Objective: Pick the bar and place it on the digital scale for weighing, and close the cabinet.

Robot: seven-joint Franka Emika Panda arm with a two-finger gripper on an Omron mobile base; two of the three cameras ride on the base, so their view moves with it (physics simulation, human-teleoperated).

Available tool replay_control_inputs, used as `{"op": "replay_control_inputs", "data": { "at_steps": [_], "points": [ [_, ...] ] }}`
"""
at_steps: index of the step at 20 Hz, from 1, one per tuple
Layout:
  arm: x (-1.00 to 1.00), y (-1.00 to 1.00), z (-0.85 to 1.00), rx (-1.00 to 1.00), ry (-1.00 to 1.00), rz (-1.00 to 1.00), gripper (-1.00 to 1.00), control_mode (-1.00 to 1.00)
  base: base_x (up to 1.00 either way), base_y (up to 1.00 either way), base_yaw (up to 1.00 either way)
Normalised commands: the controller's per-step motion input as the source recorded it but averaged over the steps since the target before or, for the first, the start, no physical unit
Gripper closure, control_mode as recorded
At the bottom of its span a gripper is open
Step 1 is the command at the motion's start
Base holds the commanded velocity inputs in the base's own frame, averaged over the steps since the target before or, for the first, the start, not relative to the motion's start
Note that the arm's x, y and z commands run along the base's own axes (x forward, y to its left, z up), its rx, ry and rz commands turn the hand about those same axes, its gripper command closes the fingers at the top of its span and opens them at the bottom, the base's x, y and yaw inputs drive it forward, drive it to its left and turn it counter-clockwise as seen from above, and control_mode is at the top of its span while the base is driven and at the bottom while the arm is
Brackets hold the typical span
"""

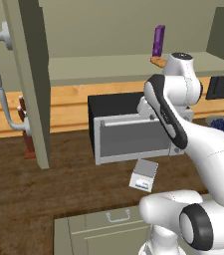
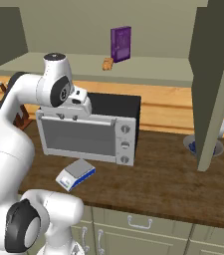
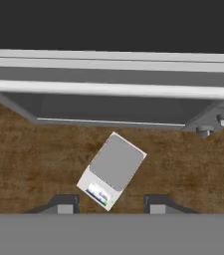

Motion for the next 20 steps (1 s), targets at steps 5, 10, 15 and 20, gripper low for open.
{"op": "replay_control_inputs", "data": {
  "at_steps": [5,10,15,20],
  "points": [
    [0.00,-0.01,0.00,0.00,-0.02,0.00,-1.00,-1.00,0.00,0.00,0.00],
    [-0.06,0.00,0.39,-0.10,-0.25,-0.01,-1.00,-1.00,0.00,0.00,0.00],
    [-0.04,0.00,0.56,-0.12,-0.27,-0.02,-1.00,-1.00,0.00,0.00,0.00],
    [-0.12,-0.05,0.33,-0.05,-0.20,-0.03,-1.00,-1.00,0.00,0.00,0.00]
  ]
}}
